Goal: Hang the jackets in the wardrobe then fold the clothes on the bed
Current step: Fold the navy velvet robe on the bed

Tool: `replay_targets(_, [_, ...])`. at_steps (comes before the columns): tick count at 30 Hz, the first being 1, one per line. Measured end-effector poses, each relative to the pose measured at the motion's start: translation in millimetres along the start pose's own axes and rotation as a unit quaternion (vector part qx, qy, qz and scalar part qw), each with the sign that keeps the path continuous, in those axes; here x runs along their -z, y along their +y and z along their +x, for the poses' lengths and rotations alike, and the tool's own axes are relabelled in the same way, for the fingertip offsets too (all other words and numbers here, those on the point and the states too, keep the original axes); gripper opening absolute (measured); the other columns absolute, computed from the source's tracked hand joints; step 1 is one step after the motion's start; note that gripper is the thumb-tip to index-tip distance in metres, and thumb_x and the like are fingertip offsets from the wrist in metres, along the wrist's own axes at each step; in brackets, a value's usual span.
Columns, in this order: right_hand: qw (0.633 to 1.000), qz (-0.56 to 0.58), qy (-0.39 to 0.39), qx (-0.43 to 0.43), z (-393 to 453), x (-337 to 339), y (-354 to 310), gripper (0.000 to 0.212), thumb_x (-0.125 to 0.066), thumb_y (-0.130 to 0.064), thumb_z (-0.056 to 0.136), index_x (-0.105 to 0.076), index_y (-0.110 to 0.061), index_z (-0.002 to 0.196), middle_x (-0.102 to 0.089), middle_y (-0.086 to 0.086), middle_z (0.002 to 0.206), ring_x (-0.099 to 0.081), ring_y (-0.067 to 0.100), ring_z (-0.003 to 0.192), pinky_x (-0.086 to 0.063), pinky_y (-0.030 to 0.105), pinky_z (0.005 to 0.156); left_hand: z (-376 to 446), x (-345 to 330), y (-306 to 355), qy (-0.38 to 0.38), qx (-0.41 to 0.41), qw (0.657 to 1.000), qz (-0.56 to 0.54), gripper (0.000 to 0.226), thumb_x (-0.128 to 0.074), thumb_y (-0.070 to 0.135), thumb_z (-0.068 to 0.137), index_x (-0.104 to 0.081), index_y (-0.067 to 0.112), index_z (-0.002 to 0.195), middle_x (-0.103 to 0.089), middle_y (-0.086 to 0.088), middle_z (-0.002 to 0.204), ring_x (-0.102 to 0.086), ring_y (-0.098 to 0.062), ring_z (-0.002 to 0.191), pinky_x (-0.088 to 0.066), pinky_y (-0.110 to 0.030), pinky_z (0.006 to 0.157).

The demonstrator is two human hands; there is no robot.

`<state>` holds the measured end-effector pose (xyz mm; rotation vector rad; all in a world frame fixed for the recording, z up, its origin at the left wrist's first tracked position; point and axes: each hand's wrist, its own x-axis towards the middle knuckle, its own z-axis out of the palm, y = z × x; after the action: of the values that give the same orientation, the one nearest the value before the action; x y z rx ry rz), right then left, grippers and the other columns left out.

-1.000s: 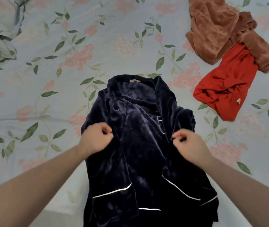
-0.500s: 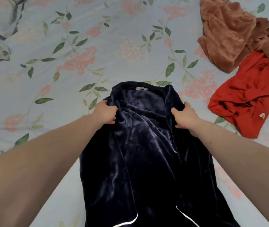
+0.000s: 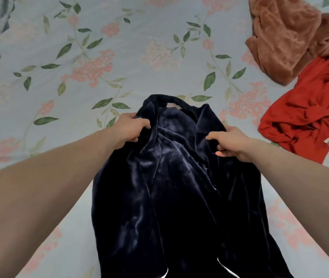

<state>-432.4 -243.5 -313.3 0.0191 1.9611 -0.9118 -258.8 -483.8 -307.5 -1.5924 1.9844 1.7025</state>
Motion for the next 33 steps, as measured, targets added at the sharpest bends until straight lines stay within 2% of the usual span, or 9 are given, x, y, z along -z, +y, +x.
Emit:
replay_targets(4, [0.999,0.035,-0.009,0.029,-14.5,16.6,-12.5,0.024,-0.056,-0.008,0.099,-0.063,-0.015,0.122,-0.070,0.000,0.112,-0.075,0.014,0.077,-0.063,0.030,0.062,-10.0,7.8,12.9,0.018,-0.032,0.998,-0.041,0.015,-0.068,0.013,0.089,-0.060,0.016,0.077,-0.050,0.002,0.064,-0.051,-0.013,0.059,-0.056,-0.028,0.058])
replay_targets(10, [0.989,-0.002,0.012,0.146,-55.4,40.7,-7.6,0.026,-0.056,0.005,0.096,-0.071,-0.008,0.112,-0.077,0.010,0.101,-0.075,0.019,0.088,-0.063,0.033,0.084,-70.1,24.2,12.0,0.014,-0.146,0.988,-0.040,0.026,-0.057,0.004,0.090,-0.074,0.023,0.091,-0.076,0.005,0.094,-0.073,-0.010,0.087,-0.059,-0.032,0.085])
replay_targets(15, [0.942,-0.162,0.019,0.294,-98.2,60.9,29.6,0.037,-0.065,0.004,0.091,-0.072,-0.031,0.099,-0.068,-0.018,0.104,-0.062,-0.018,0.098,-0.042,0.002,0.082,-126.8,40.1,-29.5,0.039,-0.264,0.960,0.086,0.021,-0.065,0.001,0.092,-0.073,0.020,0.088,-0.061,0.020,0.121,-0.058,0.002,0.116,-0.041,-0.020,0.104])
replay_targets(18, [0.912,-0.210,0.010,0.353,-103.5,68.1,67.9,0.046,-0.071,-0.008,0.090,-0.072,-0.052,0.101,-0.061,-0.020,0.130,-0.059,0.005,0.122,-0.046,0.023,0.103,-142.3,43.0,-69.0,0.020,-0.296,0.946,0.133,0.033,-0.067,-0.005,0.087,-0.067,0.027,0.078,-0.056,0.017,0.129,-0.055,-0.005,0.124,-0.042,-0.032,0.106])
replay_targets(22, [0.867,-0.375,0.048,0.324,-107.3,68.1,128.7,0.065,-0.076,-0.006,0.084,-0.059,-0.059,0.119,-0.042,-0.019,0.150,-0.040,0.031,0.136,-0.037,0.052,0.112,-163.8,33.2,-123.9,-0.036,-0.258,0.934,0.244,0.031,-0.065,0.012,0.092,-0.067,0.042,0.092,-0.041,0.025,0.147,-0.048,-0.002,0.129,-0.047,-0.027,0.097])
replay_targets(25, [0.871,-0.398,0.034,0.284,-118.2,57.5,160.3,0.073,-0.072,-0.005,0.086,-0.050,-0.061,0.127,-0.024,-0.022,0.161,-0.020,0.031,0.151,-0.029,0.054,0.121,-176.7,20.4,-159.6,-0.064,-0.212,0.928,0.300,0.030,-0.061,0.018,0.094,-0.064,0.047,0.102,-0.030,0.024,0.156,-0.037,-0.012,0.139,-0.034,-0.030,0.113])
replay_targets(27, [0.888,-0.361,0.044,0.281,-124.9,51.3,165.6,0.073,-0.066,0.000,0.087,-0.053,-0.061,0.126,-0.021,-0.023,0.163,-0.012,0.025,0.155,-0.028,0.052,0.122,-186.4,11.6,-169.6,-0.038,-0.202,0.938,0.277,0.027,-0.061,0.021,0.094,-0.066,0.046,0.102,-0.030,0.027,0.155,-0.037,-0.011,0.139,-0.032,-0.020,0.107])
replay_targets(30, [0.901,-0.283,0.095,0.315,-139.0,50.2,169.4,0.072,-0.059,0.014,0.081,-0.070,-0.047,0.118,-0.033,-0.015,0.162,-0.026,0.023,0.151,-0.039,0.048,0.115,-200.9,2.3,-170.2,-0.004,-0.204,0.947,0.248,0.024,-0.062,0.022,0.094,-0.068,0.044,0.101,-0.033,0.026,0.154,-0.036,-0.005,0.138,-0.035,-0.014,0.097])
replay_targets(33, [0.887,-0.307,0.099,0.331,-151.8,54.8,184.0,0.075,-0.062,0.015,0.078,-0.071,-0.045,0.122,-0.035,-0.016,0.160,-0.043,0.025,0.140,-0.040,0.042,0.112,-213.0,3.6,-176.5,0.002,-0.200,0.949,0.244,0.024,-0.061,0.022,0.094,-0.066,0.044,0.099,-0.032,0.027,0.154,-0.039,-0.007,0.139,-0.042,-0.030,0.107])
